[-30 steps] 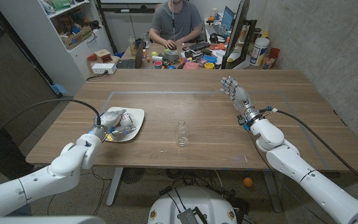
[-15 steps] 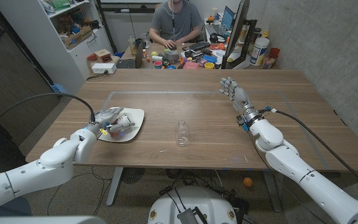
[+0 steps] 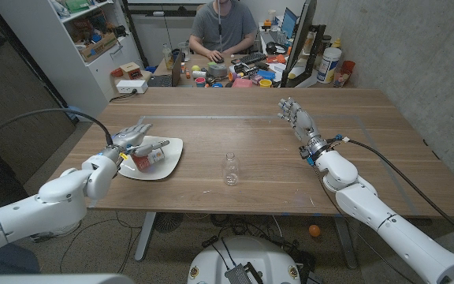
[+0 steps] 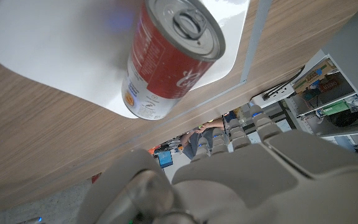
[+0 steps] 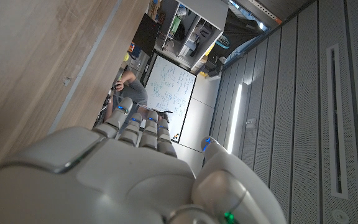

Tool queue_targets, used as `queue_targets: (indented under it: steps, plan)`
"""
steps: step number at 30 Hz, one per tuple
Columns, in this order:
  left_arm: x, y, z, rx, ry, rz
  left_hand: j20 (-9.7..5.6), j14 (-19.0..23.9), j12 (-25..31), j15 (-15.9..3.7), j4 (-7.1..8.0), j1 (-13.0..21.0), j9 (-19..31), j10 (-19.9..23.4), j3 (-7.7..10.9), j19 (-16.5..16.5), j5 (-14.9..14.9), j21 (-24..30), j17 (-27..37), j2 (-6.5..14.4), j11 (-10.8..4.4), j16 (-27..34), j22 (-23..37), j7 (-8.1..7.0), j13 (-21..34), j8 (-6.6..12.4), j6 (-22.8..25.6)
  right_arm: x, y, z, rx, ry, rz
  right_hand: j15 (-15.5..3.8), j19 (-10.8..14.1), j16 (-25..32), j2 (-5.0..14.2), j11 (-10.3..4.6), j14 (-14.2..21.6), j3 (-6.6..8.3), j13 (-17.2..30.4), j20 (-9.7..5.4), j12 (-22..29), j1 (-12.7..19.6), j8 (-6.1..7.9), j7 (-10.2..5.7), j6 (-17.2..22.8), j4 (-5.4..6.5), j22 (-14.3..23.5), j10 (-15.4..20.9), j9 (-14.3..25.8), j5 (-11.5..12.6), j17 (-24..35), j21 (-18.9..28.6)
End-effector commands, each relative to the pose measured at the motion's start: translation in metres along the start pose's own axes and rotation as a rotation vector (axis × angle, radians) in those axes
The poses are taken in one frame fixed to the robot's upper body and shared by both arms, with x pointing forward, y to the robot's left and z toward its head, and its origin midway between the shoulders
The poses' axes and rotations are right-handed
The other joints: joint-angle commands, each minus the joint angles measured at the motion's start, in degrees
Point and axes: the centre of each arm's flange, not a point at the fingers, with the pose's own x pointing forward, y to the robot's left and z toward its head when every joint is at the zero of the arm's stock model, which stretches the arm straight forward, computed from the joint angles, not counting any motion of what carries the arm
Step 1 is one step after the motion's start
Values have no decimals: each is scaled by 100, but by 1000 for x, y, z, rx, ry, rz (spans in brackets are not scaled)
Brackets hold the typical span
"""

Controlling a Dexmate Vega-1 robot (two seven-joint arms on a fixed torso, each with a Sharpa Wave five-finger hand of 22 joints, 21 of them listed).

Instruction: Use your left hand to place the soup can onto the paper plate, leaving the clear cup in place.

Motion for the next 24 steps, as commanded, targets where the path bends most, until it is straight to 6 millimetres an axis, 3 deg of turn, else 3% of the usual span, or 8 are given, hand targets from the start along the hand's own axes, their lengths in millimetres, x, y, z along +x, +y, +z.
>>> queue_targets:
  steps: [1,24]
  plan:
    - [7,20,-2,-42,-12,24,11,-59,48,30,-10,-70,14,-87,-27,-85,-6,0,-2,1,13,-13,-2,-6,7,25,-159,5,0,-3,6,5,3,6,37,-12,303,-11,43,18,16,7,-13,-27,-8,29,17,-13,15,26,16,8,16,-20]
    - [13,81,9,-38,-60,106,10,89,206,20,-81,-218,-5,172,-3,-124,10,67,-35,-87,37,100,-2,-64,-3,145,41,12,-3,-8,14,1,10,9,49,-14,307,-19,41,21,16,1,-10,-20,-6,19,27,-16,17,37,16,9,15,-61]
